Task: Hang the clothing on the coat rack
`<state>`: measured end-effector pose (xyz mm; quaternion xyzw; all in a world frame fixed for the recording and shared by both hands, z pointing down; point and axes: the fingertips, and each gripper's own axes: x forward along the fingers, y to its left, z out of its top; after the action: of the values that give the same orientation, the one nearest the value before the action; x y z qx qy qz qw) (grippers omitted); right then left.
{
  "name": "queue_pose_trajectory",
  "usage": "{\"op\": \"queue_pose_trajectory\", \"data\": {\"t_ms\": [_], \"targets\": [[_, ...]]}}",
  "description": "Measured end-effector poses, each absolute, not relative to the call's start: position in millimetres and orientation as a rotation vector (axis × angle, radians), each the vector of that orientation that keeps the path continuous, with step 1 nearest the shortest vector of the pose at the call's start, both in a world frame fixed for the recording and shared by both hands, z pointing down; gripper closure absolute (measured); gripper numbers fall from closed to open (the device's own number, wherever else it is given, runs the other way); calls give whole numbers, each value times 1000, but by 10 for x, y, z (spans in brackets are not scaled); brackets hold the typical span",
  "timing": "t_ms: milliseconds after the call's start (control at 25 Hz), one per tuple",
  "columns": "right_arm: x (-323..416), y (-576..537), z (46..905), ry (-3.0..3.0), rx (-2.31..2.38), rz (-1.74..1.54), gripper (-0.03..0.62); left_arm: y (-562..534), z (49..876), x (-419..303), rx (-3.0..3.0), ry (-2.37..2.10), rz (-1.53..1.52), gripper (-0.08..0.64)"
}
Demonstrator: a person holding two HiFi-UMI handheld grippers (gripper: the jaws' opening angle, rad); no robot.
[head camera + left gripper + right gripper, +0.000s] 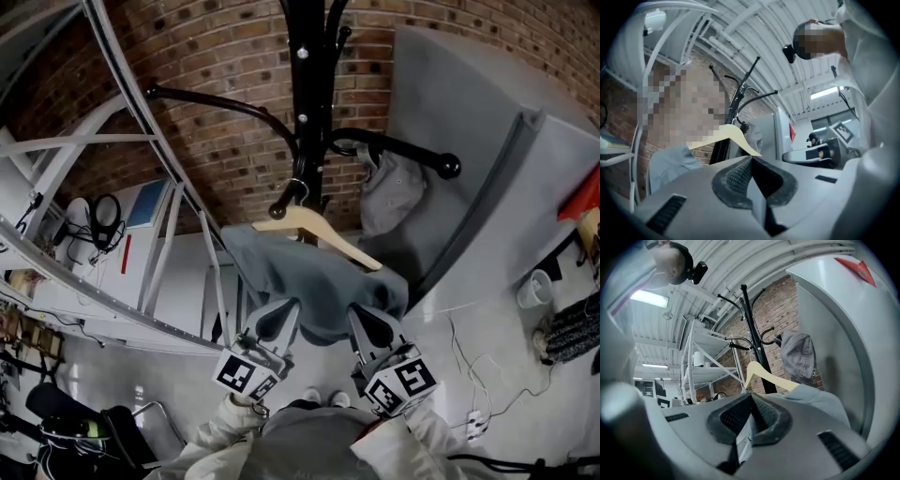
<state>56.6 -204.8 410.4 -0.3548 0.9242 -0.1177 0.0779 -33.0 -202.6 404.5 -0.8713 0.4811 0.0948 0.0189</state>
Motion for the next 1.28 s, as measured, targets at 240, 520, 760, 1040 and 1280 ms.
{"op": "queue_pose_trajectory", "data": {"t_ms": [240, 520, 760, 1040, 1280], "targets": [[523, -1800, 4121, 2765, -1075, -355, 569, -1742, 4166, -216, -2791, 1469, 302, 552], [183, -1470, 4131, 2769, -1097, -350, 569, -1448, 4223, -485, -2818, 1458, 286, 552], [-169, -1128, 4102, 2758, -1131, -330, 569, -1073, 4313, -855, -2840, 1475, 291, 552], [-408, -721, 4152, 2753, -1197, -319, 569, -723, 4327, -1123, -2849, 1473, 289, 552], [-190, -645, 4153, 2678, -1357, -293, 569, -618, 4293, -1073, -2845, 1473, 286, 552]]}}
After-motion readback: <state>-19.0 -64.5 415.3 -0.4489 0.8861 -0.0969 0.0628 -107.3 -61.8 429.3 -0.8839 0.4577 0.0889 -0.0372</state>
